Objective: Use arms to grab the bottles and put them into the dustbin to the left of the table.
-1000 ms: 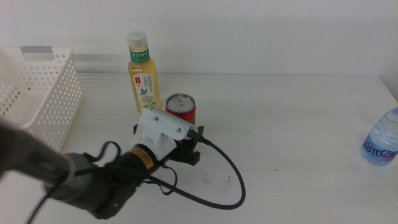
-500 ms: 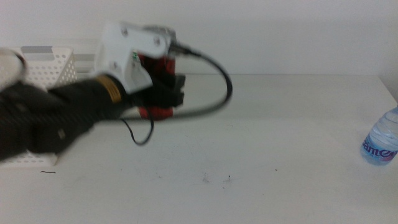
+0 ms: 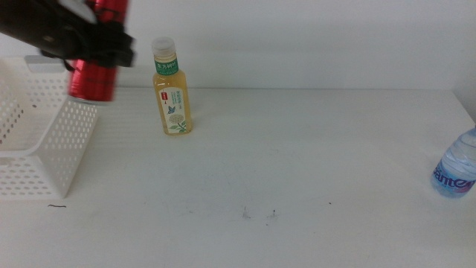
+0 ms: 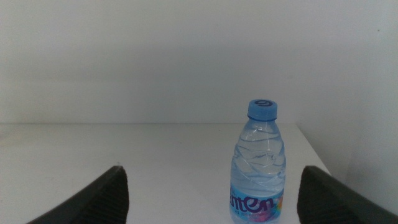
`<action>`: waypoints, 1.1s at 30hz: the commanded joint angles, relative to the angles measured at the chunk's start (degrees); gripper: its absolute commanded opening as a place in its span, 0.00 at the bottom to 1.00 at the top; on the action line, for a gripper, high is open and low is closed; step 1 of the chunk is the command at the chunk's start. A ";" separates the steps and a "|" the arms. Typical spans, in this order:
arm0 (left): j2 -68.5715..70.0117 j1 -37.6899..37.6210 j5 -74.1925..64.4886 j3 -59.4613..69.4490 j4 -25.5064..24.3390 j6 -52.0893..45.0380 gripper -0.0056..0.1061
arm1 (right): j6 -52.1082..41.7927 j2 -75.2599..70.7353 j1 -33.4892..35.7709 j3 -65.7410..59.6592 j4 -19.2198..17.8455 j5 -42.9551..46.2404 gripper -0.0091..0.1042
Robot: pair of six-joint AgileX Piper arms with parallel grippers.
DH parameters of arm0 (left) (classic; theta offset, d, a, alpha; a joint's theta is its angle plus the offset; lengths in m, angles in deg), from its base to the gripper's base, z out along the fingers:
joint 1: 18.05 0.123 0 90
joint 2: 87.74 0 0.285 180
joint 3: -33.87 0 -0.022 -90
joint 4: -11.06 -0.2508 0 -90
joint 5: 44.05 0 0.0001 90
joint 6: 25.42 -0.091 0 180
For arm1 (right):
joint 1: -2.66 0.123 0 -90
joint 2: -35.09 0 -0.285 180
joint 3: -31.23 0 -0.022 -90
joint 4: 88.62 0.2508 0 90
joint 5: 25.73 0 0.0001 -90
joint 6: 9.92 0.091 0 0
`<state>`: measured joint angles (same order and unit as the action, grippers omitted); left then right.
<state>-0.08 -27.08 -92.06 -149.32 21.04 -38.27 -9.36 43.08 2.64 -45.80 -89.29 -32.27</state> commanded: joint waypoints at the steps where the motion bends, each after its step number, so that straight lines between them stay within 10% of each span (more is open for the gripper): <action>1: -1.57 3.98 -2.86 -4.04 1.18 -2.19 0.23 | -0.23 -0.21 -0.49 -0.19 -0.53 0.41 0.82; 33: -32.86 29.54 -13.16 -24.95 -0.16 -10.89 0.22 | -0.23 -0.21 -0.49 -0.19 -0.53 0.41 0.82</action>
<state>-32.92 2.49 -106.59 -173.42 20.28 -48.84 -9.36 43.08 2.64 -45.80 -89.29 -32.27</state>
